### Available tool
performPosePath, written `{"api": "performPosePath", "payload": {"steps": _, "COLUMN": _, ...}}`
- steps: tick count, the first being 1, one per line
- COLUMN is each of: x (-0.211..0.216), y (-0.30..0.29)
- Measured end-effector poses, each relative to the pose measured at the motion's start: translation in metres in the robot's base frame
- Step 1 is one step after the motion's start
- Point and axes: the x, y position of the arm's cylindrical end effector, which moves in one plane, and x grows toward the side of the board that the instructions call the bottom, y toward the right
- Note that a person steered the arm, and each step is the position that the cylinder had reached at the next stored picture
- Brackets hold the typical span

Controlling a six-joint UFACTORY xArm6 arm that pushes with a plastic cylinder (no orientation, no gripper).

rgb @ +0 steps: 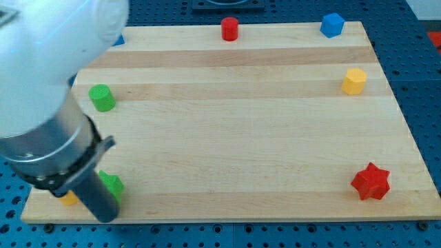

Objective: Move your arm towards the red star

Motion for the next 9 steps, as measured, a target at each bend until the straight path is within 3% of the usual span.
{"api": "performPosePath", "payload": {"steps": 2, "x": -0.001, "y": -0.009}}
{"api": "performPosePath", "payload": {"steps": 5, "x": -0.008, "y": 0.078}}
{"api": "performPosePath", "payload": {"steps": 6, "x": -0.011, "y": 0.133}}
{"api": "performPosePath", "payload": {"steps": 8, "x": -0.113, "y": 0.215}}
{"api": "performPosePath", "payload": {"steps": 9, "x": -0.145, "y": 0.332}}
